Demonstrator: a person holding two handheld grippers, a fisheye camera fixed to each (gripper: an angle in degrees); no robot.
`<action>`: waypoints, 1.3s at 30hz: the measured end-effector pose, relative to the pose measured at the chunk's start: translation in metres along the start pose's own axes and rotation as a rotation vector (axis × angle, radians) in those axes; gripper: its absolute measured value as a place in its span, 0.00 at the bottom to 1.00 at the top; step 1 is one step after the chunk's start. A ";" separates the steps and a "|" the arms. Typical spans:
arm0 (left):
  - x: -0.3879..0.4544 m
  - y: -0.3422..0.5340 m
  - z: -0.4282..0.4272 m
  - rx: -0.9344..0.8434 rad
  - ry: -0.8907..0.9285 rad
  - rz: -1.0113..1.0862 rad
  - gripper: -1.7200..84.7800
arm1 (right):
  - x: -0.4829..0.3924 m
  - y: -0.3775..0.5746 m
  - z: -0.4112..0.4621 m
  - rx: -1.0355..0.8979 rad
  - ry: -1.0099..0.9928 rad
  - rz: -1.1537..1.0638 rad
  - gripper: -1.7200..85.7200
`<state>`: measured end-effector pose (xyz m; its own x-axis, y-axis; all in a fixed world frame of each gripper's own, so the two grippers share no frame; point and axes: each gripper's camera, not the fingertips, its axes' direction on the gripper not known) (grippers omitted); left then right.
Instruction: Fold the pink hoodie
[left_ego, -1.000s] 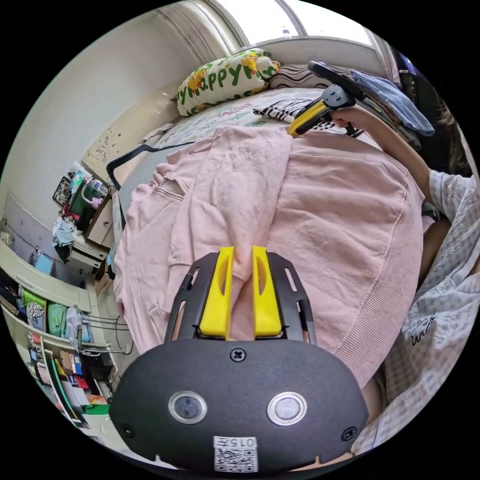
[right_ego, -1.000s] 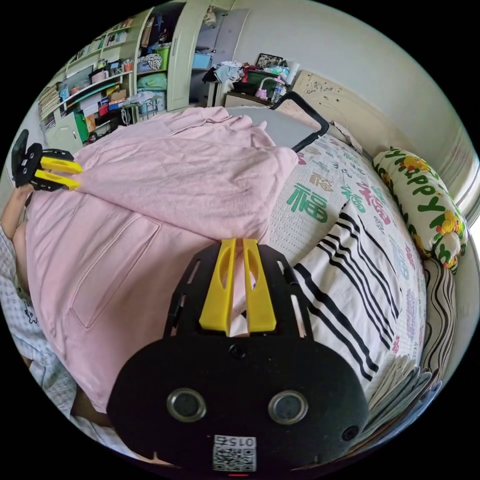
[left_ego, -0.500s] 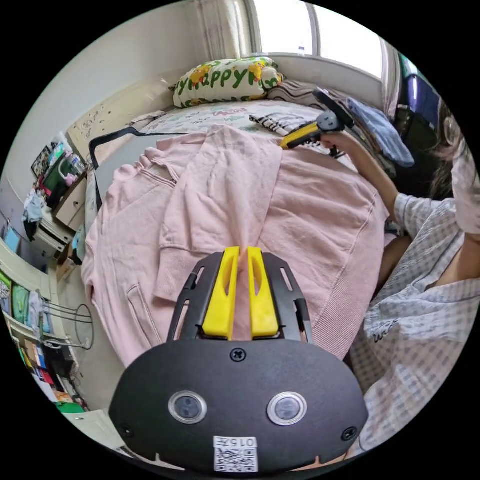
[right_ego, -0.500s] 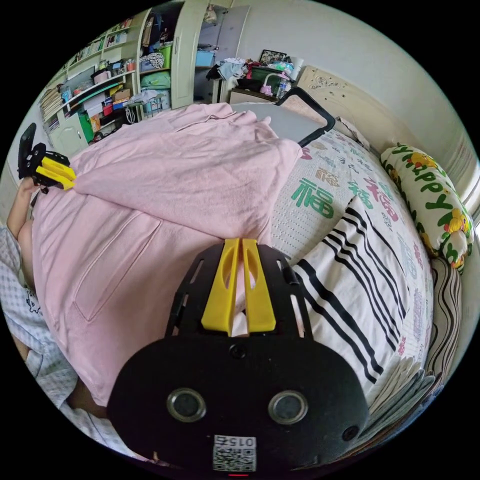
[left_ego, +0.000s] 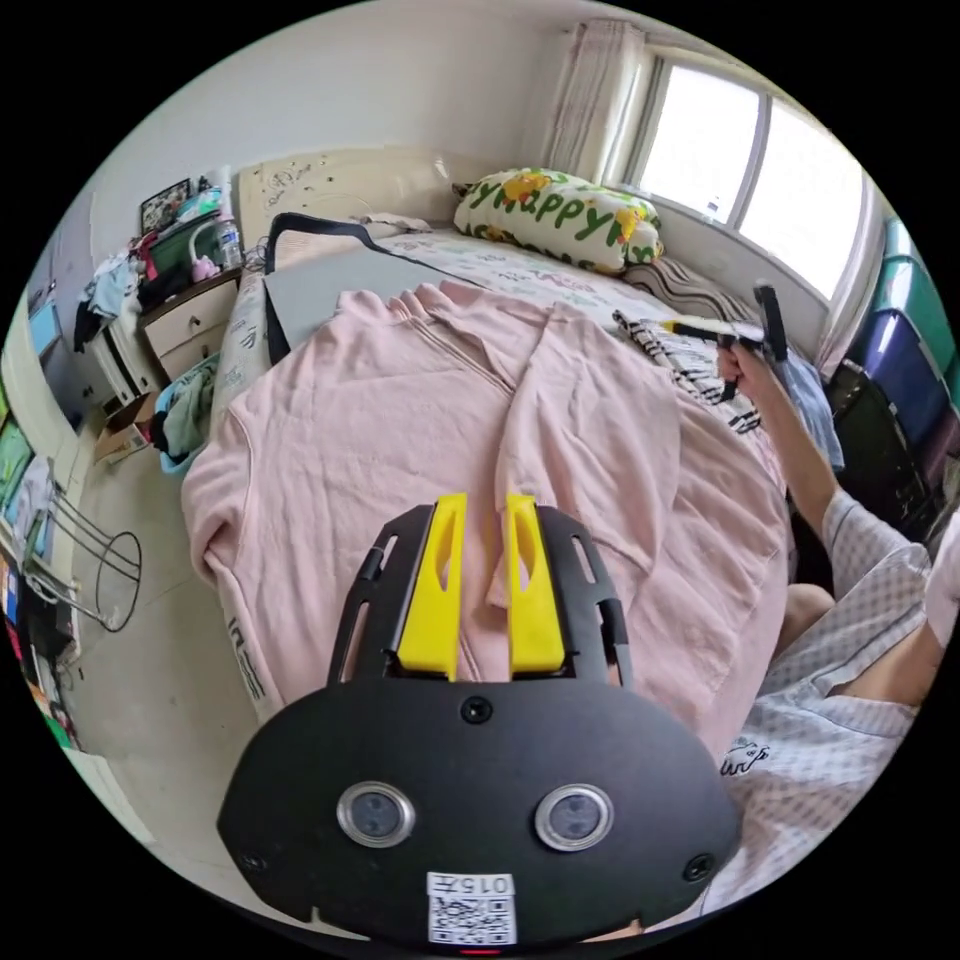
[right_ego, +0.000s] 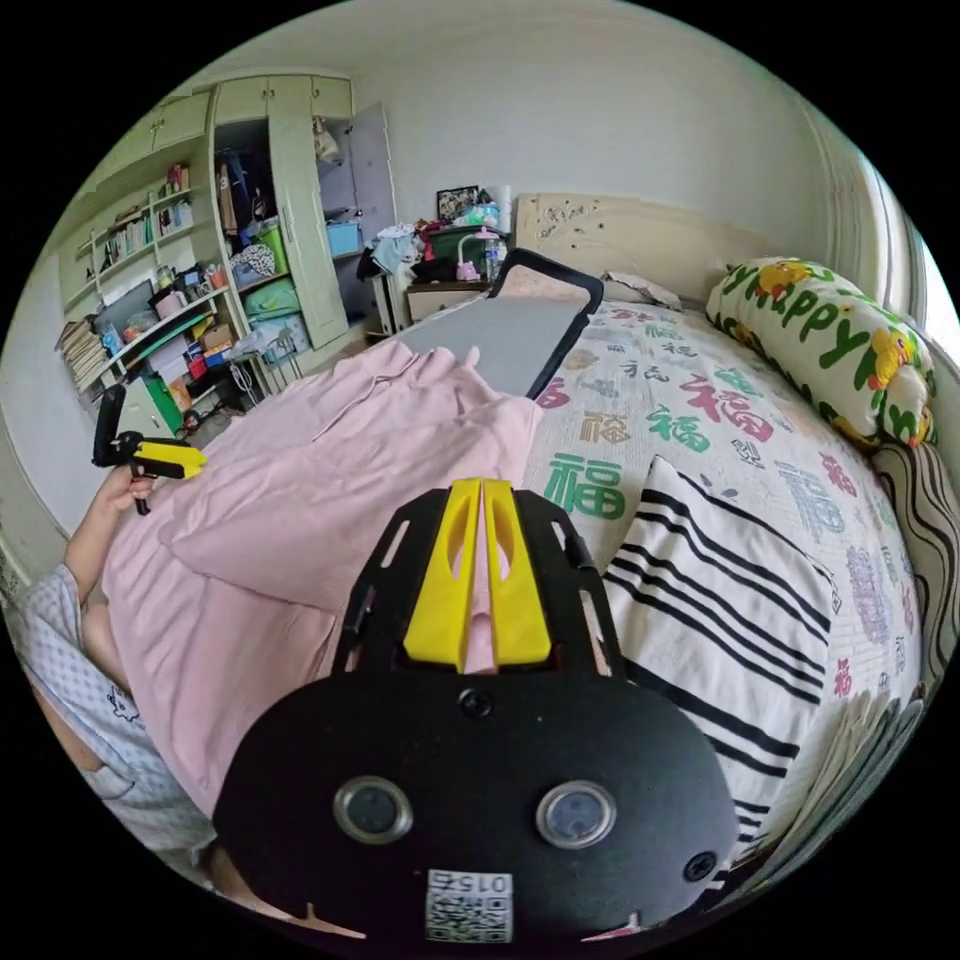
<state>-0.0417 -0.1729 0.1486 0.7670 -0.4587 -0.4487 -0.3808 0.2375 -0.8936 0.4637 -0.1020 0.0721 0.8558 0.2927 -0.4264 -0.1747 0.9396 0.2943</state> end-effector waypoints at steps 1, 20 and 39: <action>-0.005 -0.003 0.004 -0.028 0.018 0.018 0.09 | -0.009 -0.018 0.022 -0.053 0.023 -0.016 0.02; -0.102 -0.023 -0.057 -0.006 0.284 0.097 0.10 | -0.109 -0.057 0.270 -0.432 0.489 -0.159 0.01; -0.215 -0.031 -0.151 0.002 0.314 0.051 0.04 | -0.144 -0.009 0.349 -0.444 0.465 -0.135 0.01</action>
<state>-0.2728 -0.2107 0.2712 0.5501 -0.6878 -0.4736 -0.4133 0.2686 -0.8701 0.5114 -0.2144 0.4296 0.6020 0.1193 -0.7896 -0.3498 0.9282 -0.1264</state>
